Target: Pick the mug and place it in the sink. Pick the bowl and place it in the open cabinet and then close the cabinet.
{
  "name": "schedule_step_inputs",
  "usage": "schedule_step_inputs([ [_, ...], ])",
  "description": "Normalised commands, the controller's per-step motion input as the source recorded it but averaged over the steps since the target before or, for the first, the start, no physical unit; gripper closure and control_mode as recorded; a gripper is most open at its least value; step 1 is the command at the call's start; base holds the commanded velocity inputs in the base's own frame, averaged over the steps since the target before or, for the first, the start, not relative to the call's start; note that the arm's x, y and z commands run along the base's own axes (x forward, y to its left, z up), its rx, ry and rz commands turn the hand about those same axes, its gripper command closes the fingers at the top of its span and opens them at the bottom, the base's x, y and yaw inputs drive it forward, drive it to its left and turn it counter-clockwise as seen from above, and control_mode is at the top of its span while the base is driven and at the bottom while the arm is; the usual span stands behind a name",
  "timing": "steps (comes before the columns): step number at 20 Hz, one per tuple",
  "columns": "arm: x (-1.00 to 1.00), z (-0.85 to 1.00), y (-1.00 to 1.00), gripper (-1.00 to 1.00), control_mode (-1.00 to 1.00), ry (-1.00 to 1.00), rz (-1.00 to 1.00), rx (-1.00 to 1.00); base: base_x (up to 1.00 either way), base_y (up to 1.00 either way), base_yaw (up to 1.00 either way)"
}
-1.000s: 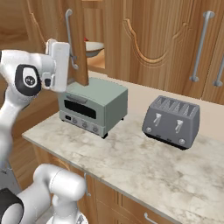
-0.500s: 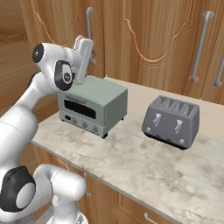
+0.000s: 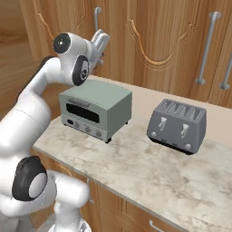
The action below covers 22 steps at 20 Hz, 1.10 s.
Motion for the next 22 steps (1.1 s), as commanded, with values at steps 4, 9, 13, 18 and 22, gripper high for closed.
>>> schedule_step_inputs([
  [4,0.63,-0.57,0.0,-1.0,-1.0,-0.02,0.04,0.24,0.0,0.0,0.0],
  [9,-0.85,-0.69,0.01,-1.0,-1.0,-0.32,0.0,0.21,0.0,0.0,0.0],
  [13,-1.0,-0.62,0.01,-1.0,-1.0,-0.49,-0.03,0.21,0.0,0.0,0.0],
  [18,-0.37,0.33,0.0,-1.0,-1.0,-0.2,-0.07,0.17,0.0,0.0,0.0],
  [22,0.64,0.21,0.2,-1.0,-1.0,-0.16,-0.09,0.04,0.0,0.0,0.0],
])
